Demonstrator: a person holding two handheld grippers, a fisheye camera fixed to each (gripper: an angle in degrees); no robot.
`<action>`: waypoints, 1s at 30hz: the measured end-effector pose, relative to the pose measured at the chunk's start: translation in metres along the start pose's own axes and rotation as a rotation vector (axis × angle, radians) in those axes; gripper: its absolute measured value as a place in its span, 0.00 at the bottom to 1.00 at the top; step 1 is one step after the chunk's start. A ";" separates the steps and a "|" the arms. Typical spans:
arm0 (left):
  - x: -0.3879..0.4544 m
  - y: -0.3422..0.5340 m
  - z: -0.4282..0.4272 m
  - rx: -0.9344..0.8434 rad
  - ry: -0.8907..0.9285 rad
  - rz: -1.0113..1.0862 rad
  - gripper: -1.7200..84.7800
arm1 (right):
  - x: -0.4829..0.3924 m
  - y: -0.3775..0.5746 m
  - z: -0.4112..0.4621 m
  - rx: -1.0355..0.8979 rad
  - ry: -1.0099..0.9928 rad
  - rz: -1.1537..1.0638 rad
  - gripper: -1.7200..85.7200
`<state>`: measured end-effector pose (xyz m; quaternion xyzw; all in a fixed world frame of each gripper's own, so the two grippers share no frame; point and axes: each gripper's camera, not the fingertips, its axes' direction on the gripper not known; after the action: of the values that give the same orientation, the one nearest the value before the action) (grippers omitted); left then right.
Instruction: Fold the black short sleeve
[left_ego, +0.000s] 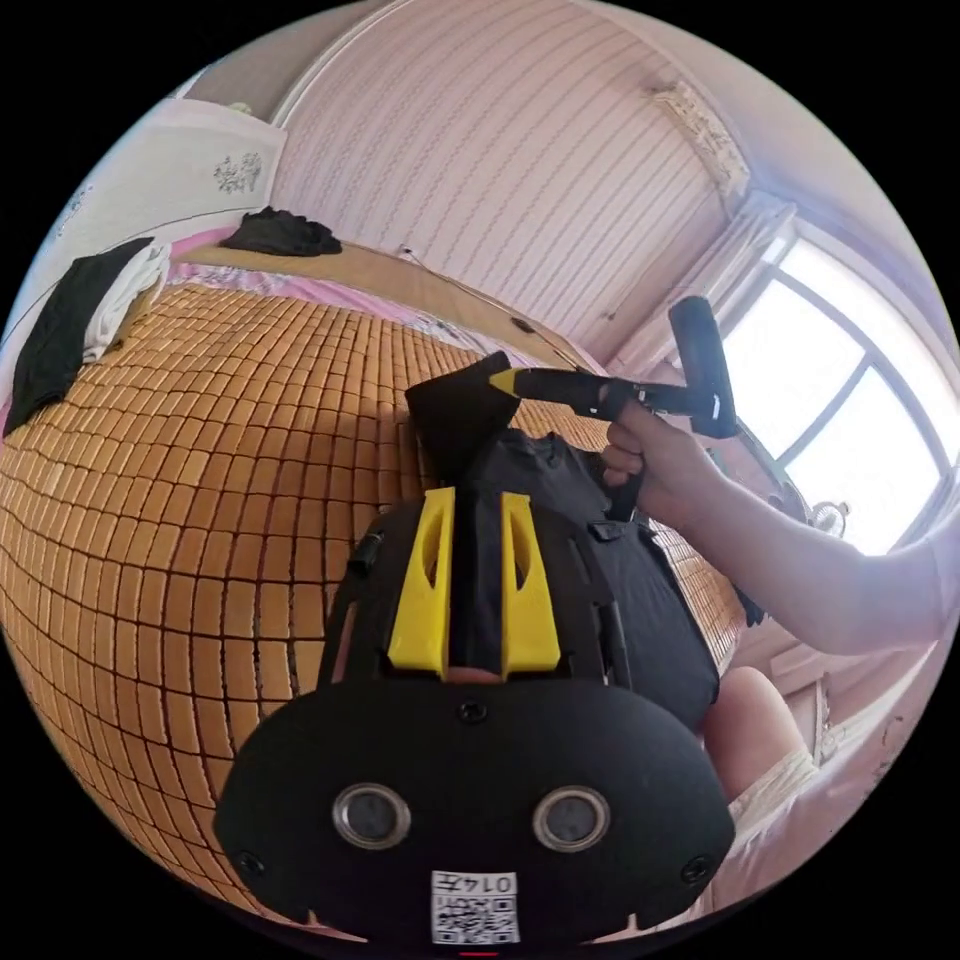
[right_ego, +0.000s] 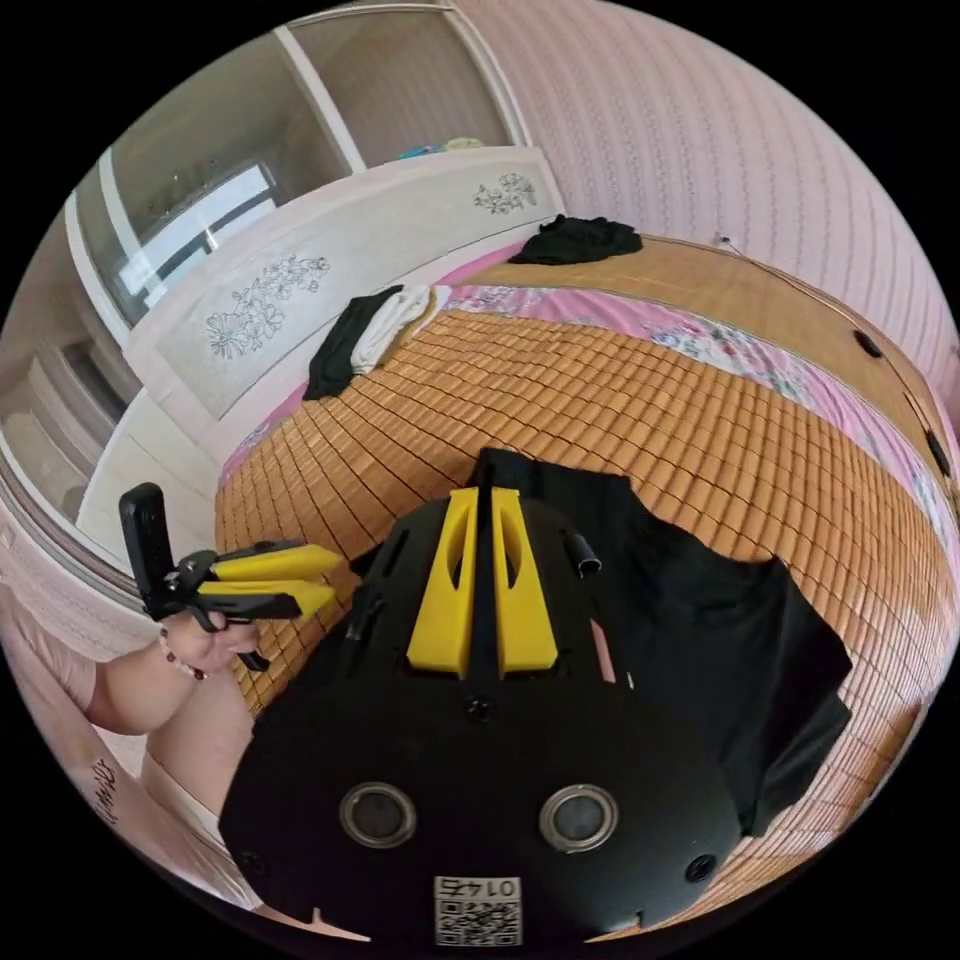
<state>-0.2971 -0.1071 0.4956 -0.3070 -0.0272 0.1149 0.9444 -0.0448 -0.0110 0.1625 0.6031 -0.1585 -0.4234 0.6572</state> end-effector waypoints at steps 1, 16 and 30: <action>0.005 0.000 0.004 -0.017 0.005 0.023 0.12 | 0.018 0.017 0.002 -0.050 0.048 0.038 0.08; 0.042 -0.040 0.057 -0.211 -0.145 0.145 0.09 | -0.006 -0.052 0.065 -0.142 0.062 -0.193 0.12; 0.053 -0.081 0.077 -0.258 -0.135 -0.007 0.01 | 0.032 -0.056 0.108 -0.341 0.043 -0.127 0.08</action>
<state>-0.2390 -0.1143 0.6048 -0.4172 -0.1063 0.1273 0.8935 -0.1238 -0.1012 0.1250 0.5008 -0.0319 -0.4719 0.7249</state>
